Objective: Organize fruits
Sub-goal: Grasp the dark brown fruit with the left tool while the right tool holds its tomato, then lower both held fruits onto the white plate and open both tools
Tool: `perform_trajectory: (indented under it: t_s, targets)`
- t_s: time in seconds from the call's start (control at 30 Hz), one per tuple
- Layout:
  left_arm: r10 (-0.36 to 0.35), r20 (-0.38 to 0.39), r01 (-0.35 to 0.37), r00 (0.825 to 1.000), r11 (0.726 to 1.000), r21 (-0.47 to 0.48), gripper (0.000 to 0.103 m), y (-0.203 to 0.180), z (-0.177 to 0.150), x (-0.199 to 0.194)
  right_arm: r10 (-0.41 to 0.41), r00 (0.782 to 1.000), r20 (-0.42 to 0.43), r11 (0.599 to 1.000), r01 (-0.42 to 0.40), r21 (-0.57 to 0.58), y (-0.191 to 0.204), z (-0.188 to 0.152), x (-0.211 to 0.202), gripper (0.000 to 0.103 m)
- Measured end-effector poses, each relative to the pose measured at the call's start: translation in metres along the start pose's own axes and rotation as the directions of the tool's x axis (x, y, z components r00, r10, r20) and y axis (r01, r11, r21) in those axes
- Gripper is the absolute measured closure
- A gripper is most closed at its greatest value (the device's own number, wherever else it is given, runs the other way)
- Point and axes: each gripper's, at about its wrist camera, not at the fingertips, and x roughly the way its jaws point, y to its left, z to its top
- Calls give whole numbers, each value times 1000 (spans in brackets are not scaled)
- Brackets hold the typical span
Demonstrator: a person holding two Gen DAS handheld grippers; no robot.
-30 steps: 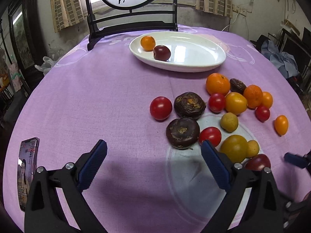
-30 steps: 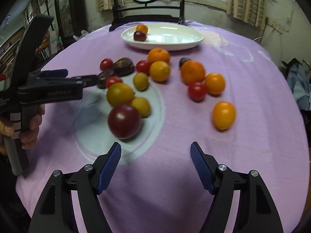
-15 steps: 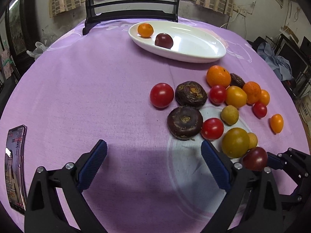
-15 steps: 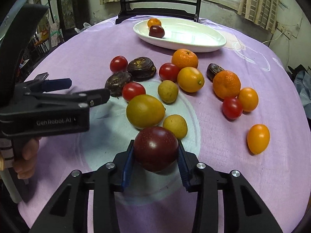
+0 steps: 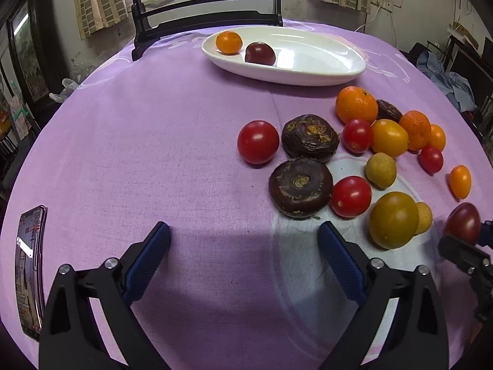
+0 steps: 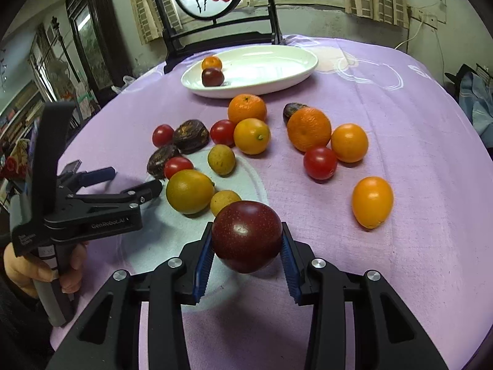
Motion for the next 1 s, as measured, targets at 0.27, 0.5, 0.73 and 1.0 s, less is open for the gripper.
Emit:
perform_trajectory:
  t_s: [0.27, 0.5, 0.73, 1.0]
  targets:
    - [-20, 19, 18, 1000, 996, 88, 44, -25, 11, -2, 12, 998, 54, 1000, -12, -2, -1, -1, -14, 62]
    - [-86, 11, 84, 996, 988, 130, 61, -31, 25, 7, 2, 997, 81, 1000, -3, 12, -7, -2, -19, 62]
    - [-111, 7, 109, 994, 984, 142, 62, -28, 11, -23, -16, 993, 114, 1000, 13, 22, -9, -1, -19, 62]
    - [-165, 108, 150, 980, 979, 136, 62, -10, 29, -78, 37, 993, 116, 999, -36, -15, 5, 18, -32, 62]
